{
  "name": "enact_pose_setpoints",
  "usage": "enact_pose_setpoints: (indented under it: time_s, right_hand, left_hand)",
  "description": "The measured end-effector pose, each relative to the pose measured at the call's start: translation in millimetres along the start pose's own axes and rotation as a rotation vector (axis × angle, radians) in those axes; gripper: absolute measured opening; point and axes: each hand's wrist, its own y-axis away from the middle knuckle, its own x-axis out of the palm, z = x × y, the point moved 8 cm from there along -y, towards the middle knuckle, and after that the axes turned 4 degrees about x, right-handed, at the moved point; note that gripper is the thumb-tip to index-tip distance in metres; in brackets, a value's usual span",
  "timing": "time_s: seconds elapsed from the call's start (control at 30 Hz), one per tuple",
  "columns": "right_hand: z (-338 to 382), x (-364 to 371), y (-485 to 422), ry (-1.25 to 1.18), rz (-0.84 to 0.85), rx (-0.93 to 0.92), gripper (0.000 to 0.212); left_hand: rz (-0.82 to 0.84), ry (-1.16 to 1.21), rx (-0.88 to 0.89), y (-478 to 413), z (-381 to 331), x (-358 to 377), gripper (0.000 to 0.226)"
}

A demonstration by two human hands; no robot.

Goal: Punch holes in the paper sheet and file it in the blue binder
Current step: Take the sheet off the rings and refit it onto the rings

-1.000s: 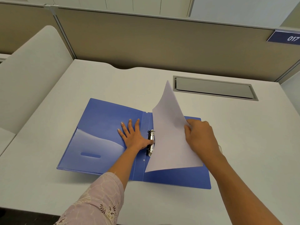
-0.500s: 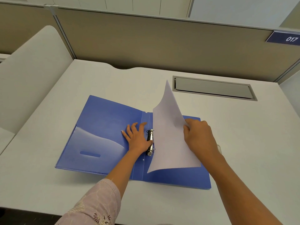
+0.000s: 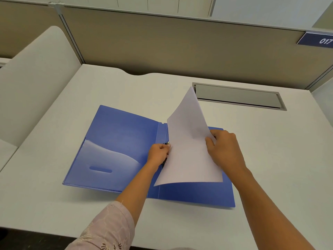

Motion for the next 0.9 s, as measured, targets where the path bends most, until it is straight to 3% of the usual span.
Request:
enact_pose_setpoints:
  time_s: [0.2,0.5,0.67,0.9]
  right_hand:
    - [-8,1,0,-0.046,0.008,0.028,0.02]
    - [-15,-2,2,-0.079,0.01,0.053,0.022]
    - [-16,-4,1,-0.098,0.01,0.061,0.023]
    - [-16,-3,1,-0.137,0.03,0.068,0.023]
  left_hand:
    - [0.04,0.278,-0.194,-6,13,12,0.012]
    - [0.06,0.337,-0.306,-7,17,19,0.003]
    - [0.075,0.326,-0.353,-9,21,21,0.032]
    - [0.065,0.283,-0.372,-10,19,22,0.043]
